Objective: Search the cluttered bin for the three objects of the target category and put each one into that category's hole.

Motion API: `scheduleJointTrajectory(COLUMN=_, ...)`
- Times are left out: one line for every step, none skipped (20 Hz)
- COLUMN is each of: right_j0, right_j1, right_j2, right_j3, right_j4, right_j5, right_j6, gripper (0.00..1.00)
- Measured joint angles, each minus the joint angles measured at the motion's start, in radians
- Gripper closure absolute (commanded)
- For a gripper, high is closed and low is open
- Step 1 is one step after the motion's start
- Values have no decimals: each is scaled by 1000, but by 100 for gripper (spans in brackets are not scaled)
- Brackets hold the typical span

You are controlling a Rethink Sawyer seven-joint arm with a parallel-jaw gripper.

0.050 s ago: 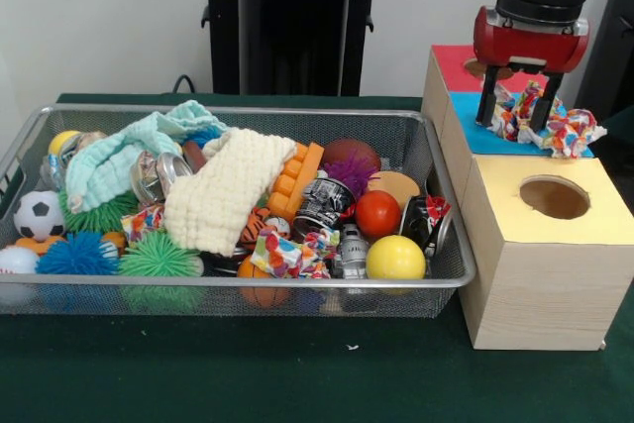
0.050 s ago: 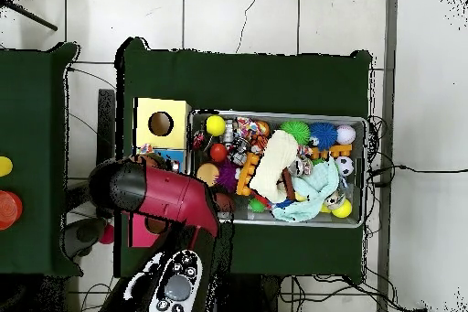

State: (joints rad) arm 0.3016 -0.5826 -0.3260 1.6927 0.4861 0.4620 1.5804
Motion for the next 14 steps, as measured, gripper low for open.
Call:
scheduleJointTrajectory(right_j0=0, right_j1=0, right_j2=0, right_j3=0, right_j4=0, right_j5=0, right_j6=0, gripper=0)
scheduleJointTrajectory(right_j0=0, right_j1=0, right_j2=1, right_j3=0, right_j4=0, right_j5=0, right_j6=0, gripper=0)
scheduleJointTrajectory(right_j0=0, right_j1=0, right_j2=1, right_j3=0, right_j4=0, right_j5=0, right_j6=0, gripper=0)
scheduleJointTrajectory(right_j0=-1, right_j1=1, right_j2=3, right_j3=0, right_j4=0, right_j5=0, right_j6=0, gripper=0)
scheduleJointTrajectory(right_j0=-1, right_j1=1, right_j2=4, right_j3=0, right_j4=0, right_j5=0, right_j6=0, gripper=0)
scheduleJointTrajectory(right_j0=-1, right_j1=1, right_j2=5, right_j3=0, right_j4=0, right_j5=0, right_j6=0, gripper=0)
scheduleJointTrajectory(right_j0=-2, right_j1=2, right_j2=6, right_j3=0, right_j4=0, right_j5=0, right_j6=0, gripper=0)
scheduleJointTrajectory(right_j0=-2, right_j1=2, right_j2=7, right_j3=0, right_j4=0, right_j5=0, right_j6=0, gripper=0)
scheduleJointTrajectory(right_j0=-3, right_j1=3, right_j2=9, right_j3=1, right_j4=0, right_j5=0, right_j6=0, gripper=0)
scheduleJointTrajectory(right_j0=-3, right_j1=4, right_j2=11, right_j3=1, right_j4=0, right_j5=0, right_j6=0, gripper=0)
scheduleJointTrajectory(right_j0=-3, right_j1=4, right_j2=12, right_j3=1, right_j4=0, right_j5=0, right_j6=0, gripper=0)
scheduleJointTrajectory(right_j0=-4, right_j1=5, right_j2=13, right_j3=1, right_j4=0, right_j5=0, right_j6=0, gripper=0)
scheduleJointTrajectory(right_j0=-5, right_j1=6, right_j2=16, right_j3=1, right_j4=0, right_j5=0, right_j6=0, gripper=0)
scheduleJointTrajectory(right_j0=-5, right_j1=6, right_j2=17, right_j3=1, right_j4=0, right_j5=0, right_j6=0, gripper=0)
